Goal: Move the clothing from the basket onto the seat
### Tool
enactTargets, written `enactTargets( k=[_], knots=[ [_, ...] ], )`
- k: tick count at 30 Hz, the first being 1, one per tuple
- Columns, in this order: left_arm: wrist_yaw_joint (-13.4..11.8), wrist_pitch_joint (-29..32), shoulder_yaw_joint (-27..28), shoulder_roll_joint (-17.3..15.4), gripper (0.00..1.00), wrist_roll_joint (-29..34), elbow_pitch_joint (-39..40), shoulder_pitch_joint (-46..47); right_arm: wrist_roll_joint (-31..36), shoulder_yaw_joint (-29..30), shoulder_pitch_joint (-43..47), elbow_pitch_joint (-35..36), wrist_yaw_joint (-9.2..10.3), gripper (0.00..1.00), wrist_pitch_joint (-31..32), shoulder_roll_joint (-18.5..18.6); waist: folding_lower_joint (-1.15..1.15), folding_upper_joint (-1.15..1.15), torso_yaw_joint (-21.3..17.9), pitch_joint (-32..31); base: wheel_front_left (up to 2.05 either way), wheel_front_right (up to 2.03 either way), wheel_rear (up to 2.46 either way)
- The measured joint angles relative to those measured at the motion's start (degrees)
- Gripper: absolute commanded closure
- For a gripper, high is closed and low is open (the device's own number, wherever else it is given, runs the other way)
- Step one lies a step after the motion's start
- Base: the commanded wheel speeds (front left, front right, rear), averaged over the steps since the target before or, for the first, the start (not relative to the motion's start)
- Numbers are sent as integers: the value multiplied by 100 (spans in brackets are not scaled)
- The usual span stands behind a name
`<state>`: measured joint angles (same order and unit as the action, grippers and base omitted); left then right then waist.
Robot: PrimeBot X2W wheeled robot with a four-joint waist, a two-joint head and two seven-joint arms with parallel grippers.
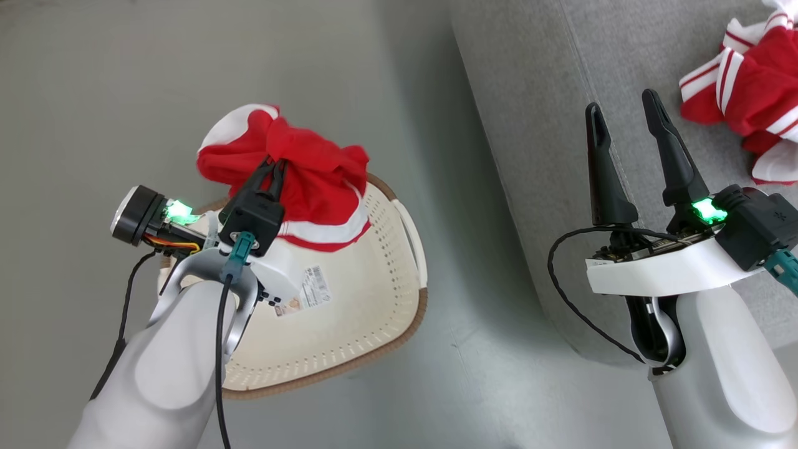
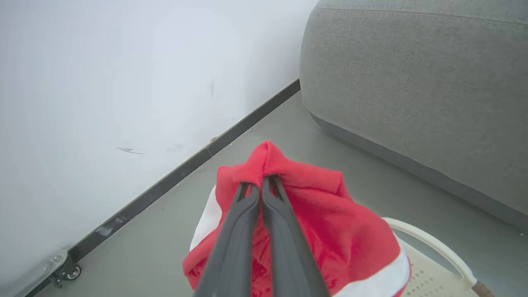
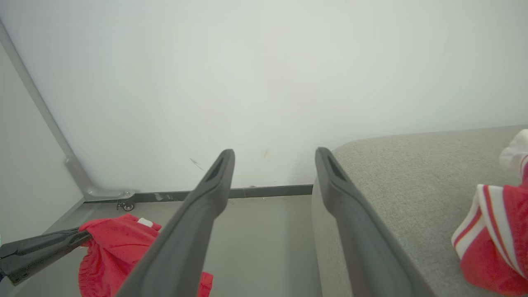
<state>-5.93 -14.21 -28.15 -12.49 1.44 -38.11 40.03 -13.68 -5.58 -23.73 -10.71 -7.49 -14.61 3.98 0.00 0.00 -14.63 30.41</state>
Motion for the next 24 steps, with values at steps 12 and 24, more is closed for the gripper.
enactTargets(
  k=[12,24],
  knots=[
    [-266,-1,277,-22,100,-322,967,-617,60,-55,48,-204,0,0,0,132,0,0,403,-675,0,0,0],
    [-372,-1,419,-100,100,-483,1693,-1294,60,-99,408,-408,0,0,0,174,0,0,776,-1472,0,0,0]
  ],
)
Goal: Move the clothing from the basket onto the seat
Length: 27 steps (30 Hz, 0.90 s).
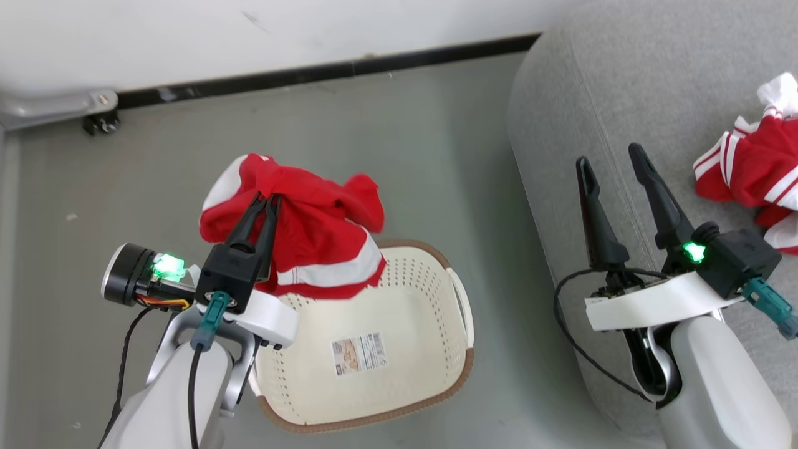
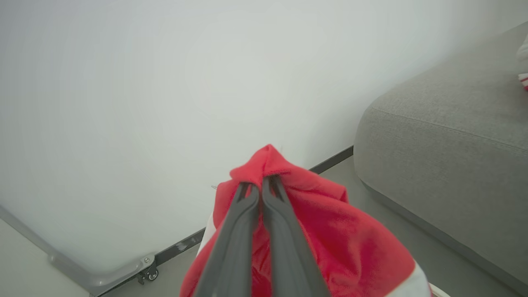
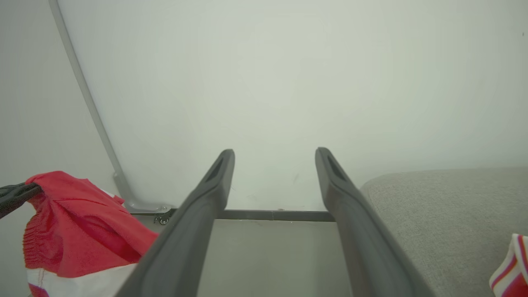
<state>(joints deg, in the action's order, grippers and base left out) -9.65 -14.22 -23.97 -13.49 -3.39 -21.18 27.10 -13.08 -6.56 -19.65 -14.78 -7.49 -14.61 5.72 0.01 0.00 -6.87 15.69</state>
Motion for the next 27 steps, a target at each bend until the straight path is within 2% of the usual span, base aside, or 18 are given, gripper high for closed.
enactTargets(
  k=[13,21,27],
  knots=[
    [66,-1,-86,-85,100,-1,478,-310,0,-527,391,-185,0,0,0,181,0,0,293,-785,0,0,0],
    [221,-2,-167,-103,100,-2,593,-361,59,-1117,545,-176,0,0,134,415,0,0,432,-1198,0,0,0],
    [318,-25,-274,-75,100,-2,605,-456,43,-1826,578,-65,0,0,290,580,0,0,503,-1461,0,0,0]
  ],
)
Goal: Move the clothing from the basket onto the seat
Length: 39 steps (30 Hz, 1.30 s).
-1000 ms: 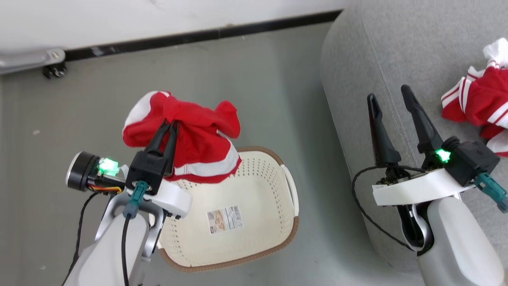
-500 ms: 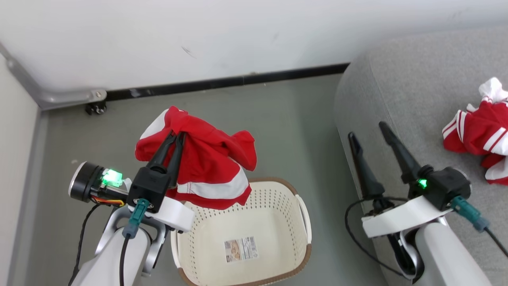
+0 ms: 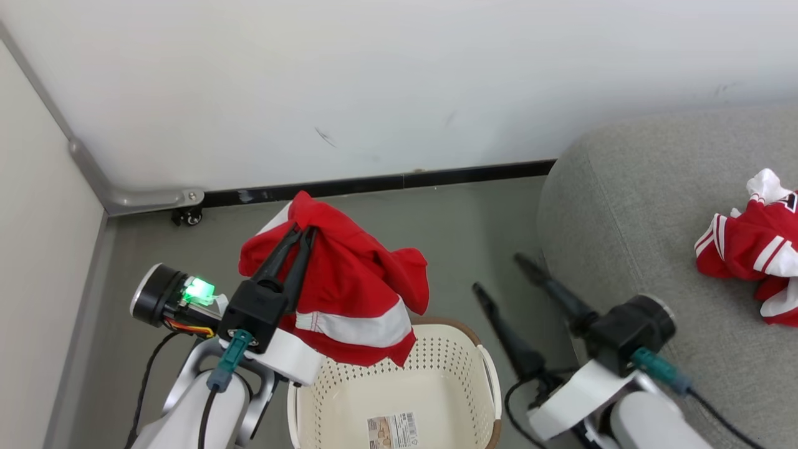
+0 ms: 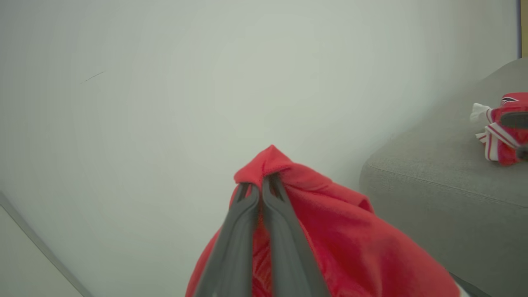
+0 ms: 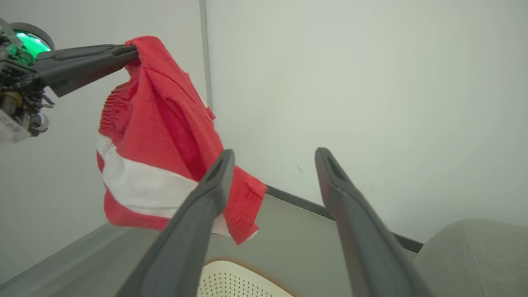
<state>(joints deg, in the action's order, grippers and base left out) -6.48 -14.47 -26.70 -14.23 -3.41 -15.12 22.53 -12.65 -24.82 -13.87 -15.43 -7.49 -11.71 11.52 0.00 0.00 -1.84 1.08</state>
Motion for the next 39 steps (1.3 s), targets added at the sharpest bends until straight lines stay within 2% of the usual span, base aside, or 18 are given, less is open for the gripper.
enactTargets(
  k=[9,18,28,32,39],
  knots=[
    [112,-1,-158,74,100,-43,-64,-19,-179,-1157,101,189,0,0,331,300,0,0,55,-317,0,0,0],
    [254,-1,-297,176,100,-43,-213,-16,-401,-1771,114,257,0,0,511,530,0,0,63,-536,0,0,0],
    [307,41,-394,279,100,-43,-266,23,69,-2198,-162,177,-1,0,568,805,0,0,63,-643,0,0,0],
    [354,96,-457,352,100,-43,-278,89,291,-2214,-355,76,-1,0,567,829,0,0,77,-648,0,0,0],
    [397,158,-533,400,100,-43,-282,153,313,-2094,-397,-104,0,0,550,804,0,0,124,-646,0,0,0]
  ],
)
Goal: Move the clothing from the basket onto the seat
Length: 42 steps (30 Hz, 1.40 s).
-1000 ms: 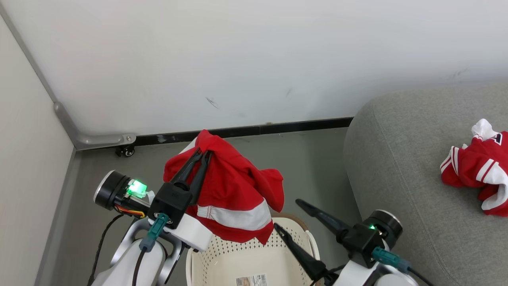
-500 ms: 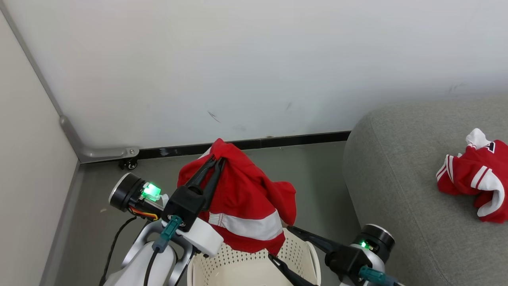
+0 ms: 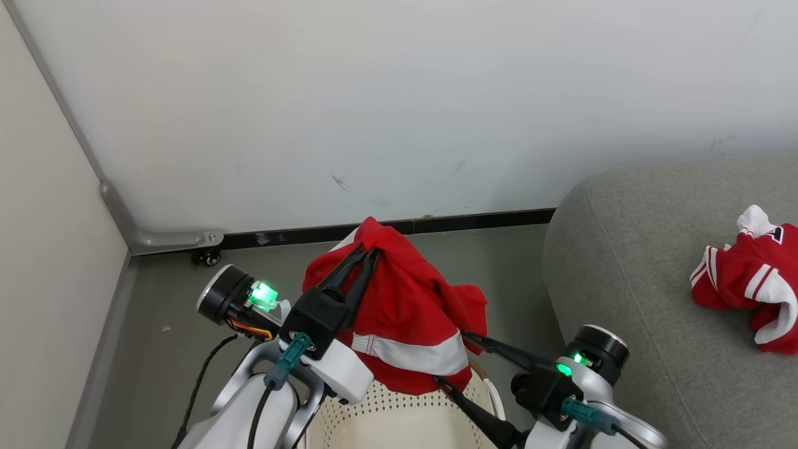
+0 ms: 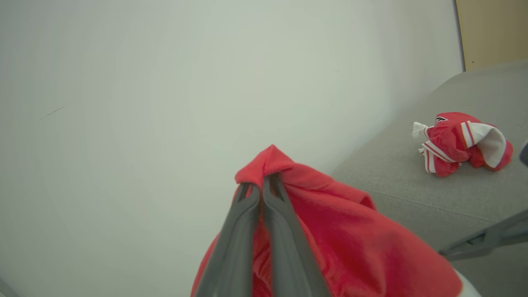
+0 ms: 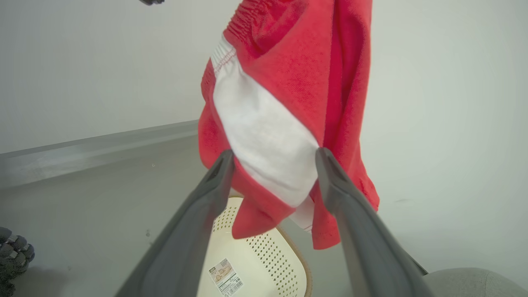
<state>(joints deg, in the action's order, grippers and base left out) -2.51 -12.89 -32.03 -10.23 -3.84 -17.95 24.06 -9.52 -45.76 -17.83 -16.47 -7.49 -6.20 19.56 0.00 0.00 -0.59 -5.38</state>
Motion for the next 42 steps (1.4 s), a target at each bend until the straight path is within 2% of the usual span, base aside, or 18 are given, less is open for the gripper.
enactTargets(
  k=[13,14,16,17,18,19,20,25,33,42],
  knots=[
    [59,74,-138,130,100,1,24,102,-18,124,-237,-515,0,0,-271,-398,0,0,80,42,0,0,0],
    [109,77,-145,137,100,1,24,103,-18,71,-266,-614,0,45,-292,-466,0,0,80,49,0,0,0],
    [109,77,-152,140,100,1,24,103,-19,30,-281,-650,0,66,-297,-491,0,0,81,54,0,0,0],
    [110,77,-153,141,100,0,24,103,-20,-15,-300,-693,-1,66,-337,-516,0,0,80,58,0,0,0],
    [110,78,-153,141,100,0,24,104,-21,-73,-332,-740,0,77,-346,-539,0,0,78,63,0,0,0],
    [110,78,-153,141,100,0,24,104,-21,-119,-357,-780,-1,95,-347,-556,0,0,75,68,0,0,0],
    [110,78,-153,140,100,0,23,104,-22,-143,-372,-812,-1,100,-369,-572,0,0,72,74,0,0,0],
    [110,78,-132,133,100,-18,-24,104,-170,-124,-454,-965,-1,100,-494,-655,0,0,38,104,0,0,0],
    [100,183,93,-8,100,-225,-506,37,-988,80,-290,-1003,0,100,-578,-742,0,0,-107,146,0,0,0],
    [93,205,303,80,100,-619,-857,-183,-1592,387,-185,-722,0,100,-642,-633,0,0,-281,181,0,0,0]
  ],
)
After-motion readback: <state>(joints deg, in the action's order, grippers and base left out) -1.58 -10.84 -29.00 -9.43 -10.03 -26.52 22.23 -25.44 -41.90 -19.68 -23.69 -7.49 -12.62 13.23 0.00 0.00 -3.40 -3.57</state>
